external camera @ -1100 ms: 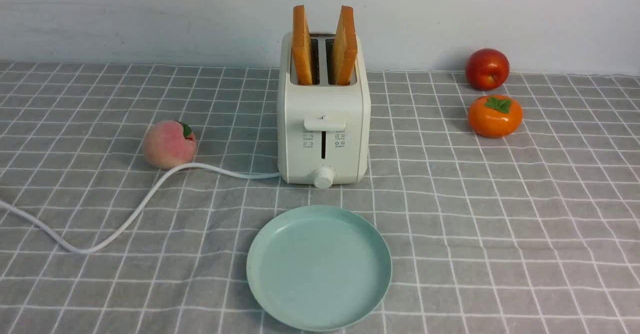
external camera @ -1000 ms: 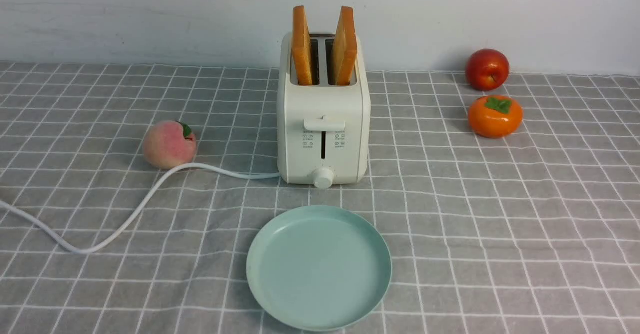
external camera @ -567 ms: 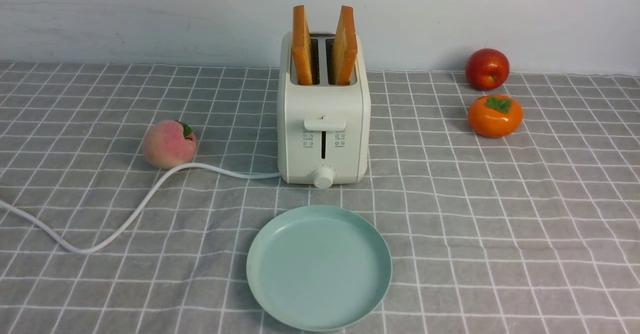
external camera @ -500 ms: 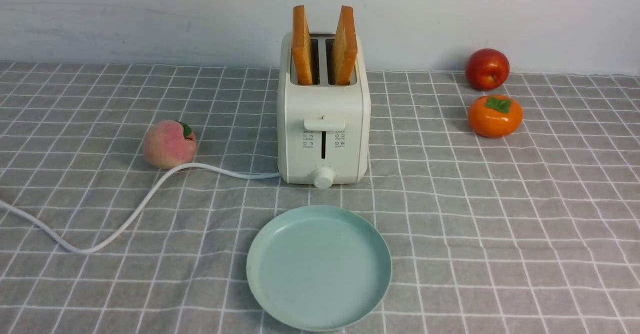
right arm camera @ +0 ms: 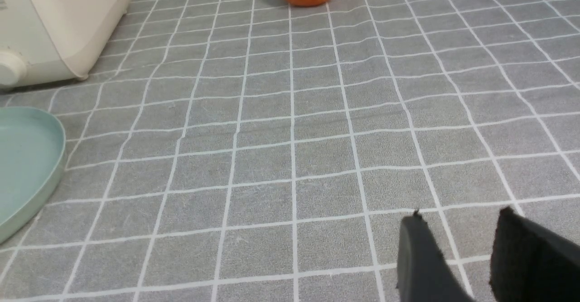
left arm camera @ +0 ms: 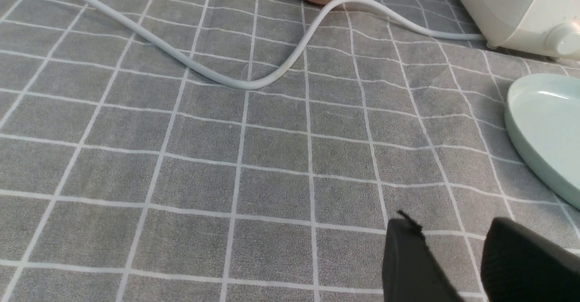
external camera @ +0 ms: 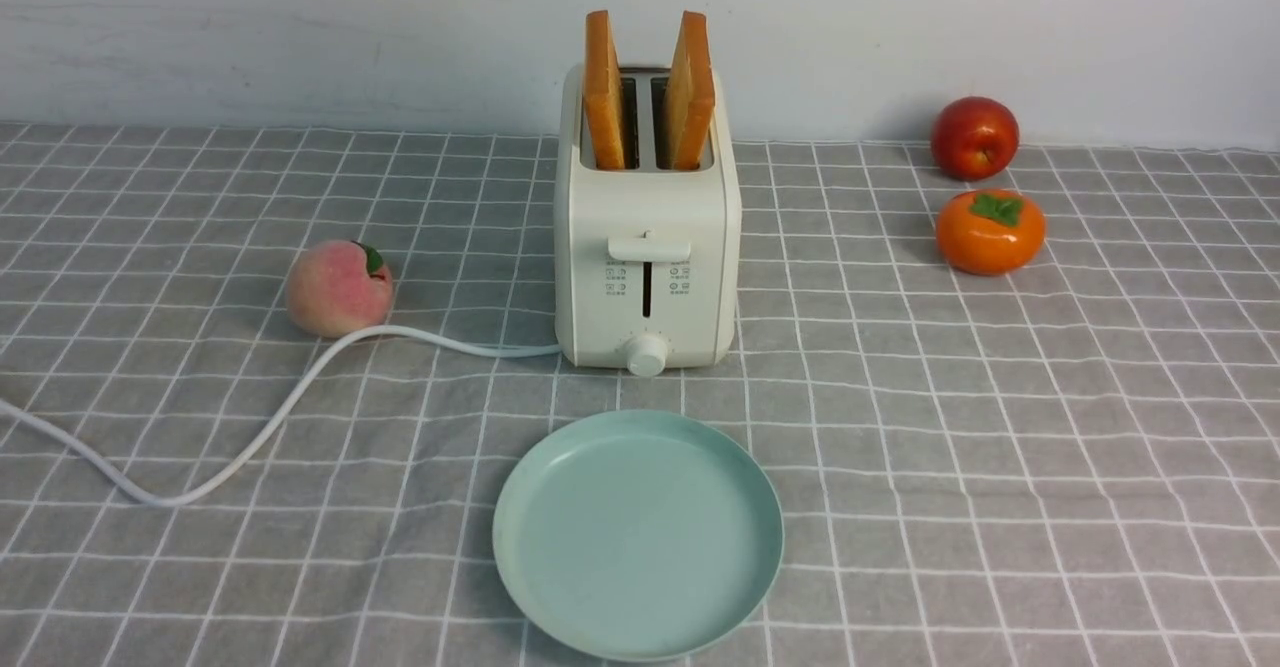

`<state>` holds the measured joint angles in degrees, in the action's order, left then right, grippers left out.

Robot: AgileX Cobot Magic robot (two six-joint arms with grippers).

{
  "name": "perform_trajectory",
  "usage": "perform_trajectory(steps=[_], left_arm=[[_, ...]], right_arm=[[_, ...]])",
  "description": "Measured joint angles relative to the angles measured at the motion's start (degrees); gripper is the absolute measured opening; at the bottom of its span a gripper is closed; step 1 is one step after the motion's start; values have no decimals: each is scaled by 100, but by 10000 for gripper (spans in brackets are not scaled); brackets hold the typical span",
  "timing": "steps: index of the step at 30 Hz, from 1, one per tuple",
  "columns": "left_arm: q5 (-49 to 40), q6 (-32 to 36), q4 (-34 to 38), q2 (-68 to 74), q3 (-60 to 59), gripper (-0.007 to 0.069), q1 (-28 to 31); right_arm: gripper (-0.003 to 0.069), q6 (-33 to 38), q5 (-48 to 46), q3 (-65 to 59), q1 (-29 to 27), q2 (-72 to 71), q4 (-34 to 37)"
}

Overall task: Take toasted bread from bread machine on grey coffee table place on plate.
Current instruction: 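Reach for a toast slice standing in the toaster with the left gripper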

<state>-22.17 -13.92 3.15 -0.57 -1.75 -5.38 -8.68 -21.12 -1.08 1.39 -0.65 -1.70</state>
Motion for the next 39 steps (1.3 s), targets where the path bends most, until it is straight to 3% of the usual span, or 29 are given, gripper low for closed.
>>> perform_trajectory(steps=[8, 12, 13, 16, 22, 26, 28, 29, 31, 33, 35, 36, 37, 39], left_arm=[[277, -110, -30, 0, 0, 238, 0], [682, -558, 661, 0, 0, 238, 0], [974, -880, 1146, 0, 0, 238, 0], [1442, -1122, 1777, 0, 0, 238, 0], [2374, -1215, 2716, 0, -5, 235, 0], [3341, -1228, 3073, 0, 57, 147, 0], [3525, -1226, 3014, 0, 361, 32, 0], [3525, -1226, 2998, 0, 447, 15, 0], [3186, -1187, 2605, 0, 1132, -14, 0], [2856, -1148, 2449, 60, 1441, -14, 0], [1349, -1083, 2034, 663, 2388, -14, 0], [1216, -1078, 2006, 732, 2457, -14, 0], [104, -986, 1801, 1372, 2987, -14, 0], [-689, -837, 1694, 1931, 3348, -14, 0]], right_arm=[[240, -19, 30, 0, 0, 0, 88], [240, -338, 537, -37, 0, 0, 880], [240, -614, 1024, -37, 6, 0, 1487], [240, -850, 1683, -37, 6, 0, 2131], [240, -526, 2155, -37, 6, 0, 2395], [240, -512, 2337, 56, 6, 0, 2706], [236, -553, 2205, 611, 6, 0, 2765], [235, -553, 2185, 690, 6, 0, 2754], [190, -418, 1461, 2111, 6, 297, 2343], [162, -348, 1013, 2702, 6, 538, 2149], [62, -88, -594, 4279, 6, 1509, 1623], [54, -64, -720, 4377, 6, 1589, 1586], [1, 101, -1689, 5083, 6, 2244, 1308], [-14, 205, -2332, 5491, 6, 2724, 1133]])
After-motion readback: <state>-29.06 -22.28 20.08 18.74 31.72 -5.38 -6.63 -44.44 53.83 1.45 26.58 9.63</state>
